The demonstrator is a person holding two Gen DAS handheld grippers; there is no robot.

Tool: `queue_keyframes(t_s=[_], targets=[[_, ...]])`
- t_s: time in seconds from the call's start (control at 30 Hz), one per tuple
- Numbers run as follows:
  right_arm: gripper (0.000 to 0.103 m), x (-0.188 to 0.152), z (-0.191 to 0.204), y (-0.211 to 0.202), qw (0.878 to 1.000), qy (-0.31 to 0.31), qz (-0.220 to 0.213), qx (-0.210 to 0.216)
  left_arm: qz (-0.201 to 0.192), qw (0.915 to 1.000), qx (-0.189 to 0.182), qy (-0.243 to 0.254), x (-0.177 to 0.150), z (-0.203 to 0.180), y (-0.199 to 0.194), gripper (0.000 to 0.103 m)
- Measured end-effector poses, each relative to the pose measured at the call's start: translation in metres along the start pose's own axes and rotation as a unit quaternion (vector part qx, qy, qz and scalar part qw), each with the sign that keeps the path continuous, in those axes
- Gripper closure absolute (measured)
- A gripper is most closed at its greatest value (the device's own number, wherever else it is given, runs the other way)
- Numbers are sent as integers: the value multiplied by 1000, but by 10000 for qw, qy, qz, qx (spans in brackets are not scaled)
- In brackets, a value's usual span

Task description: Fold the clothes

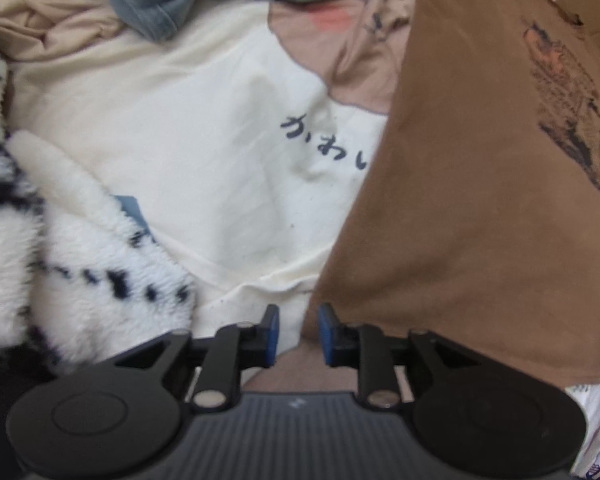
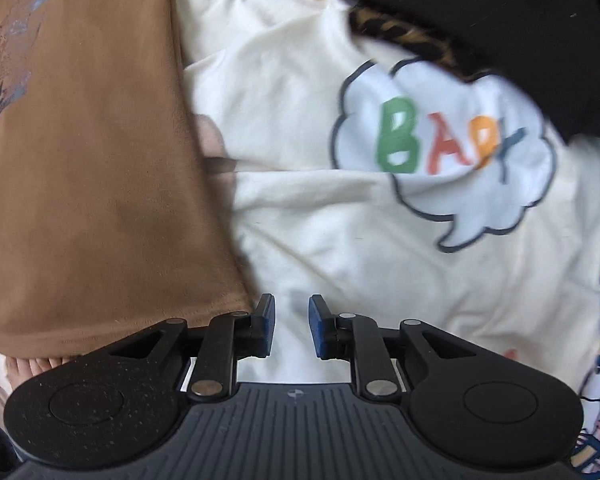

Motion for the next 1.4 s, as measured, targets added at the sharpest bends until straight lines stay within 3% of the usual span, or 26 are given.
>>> queue_keyframes(t_s=[0.03,0.23,0.33,0.77,1.0,1.07,1.4], targets=[[78,-1,-2,-6,10000,-2,-34,-20,-42,10000,14,7,-2,-1,-6,65],[77,-4,-14,-44,9995,-13,-314,26,-200,9998,-51,65,-18,-8,-39,63],[77,-6,-17,-62,9989,13,-443,120,-285,9995,-32,121,-23,-12,-53,52],[77,-12,-34,-125,9941,99,-992,417,-798,9968,-68,63,-3,-13,-121,50],[69,-17,-44,-166,9876,212,-1424,622,-1137,9935,-67,90,5,-15,-160,48],[69,-19,-47,-176,9856,240,-1530,683,-1240,9922,-83,110,6,-15,-172,43],[68,-35,-52,-220,9753,315,-1945,998,-1632,9862,-273,-7,12,-13,-218,43]])
Point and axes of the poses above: each gripper's, at about its wrist camera, not at the fingertips, and y roughly the way its jaws point, z to its left, x to its top, the point moved 6 cm from there along y, roughly the way its jaws point, and after that the axes turned 3 degrees about x, right-handed, at the moved point
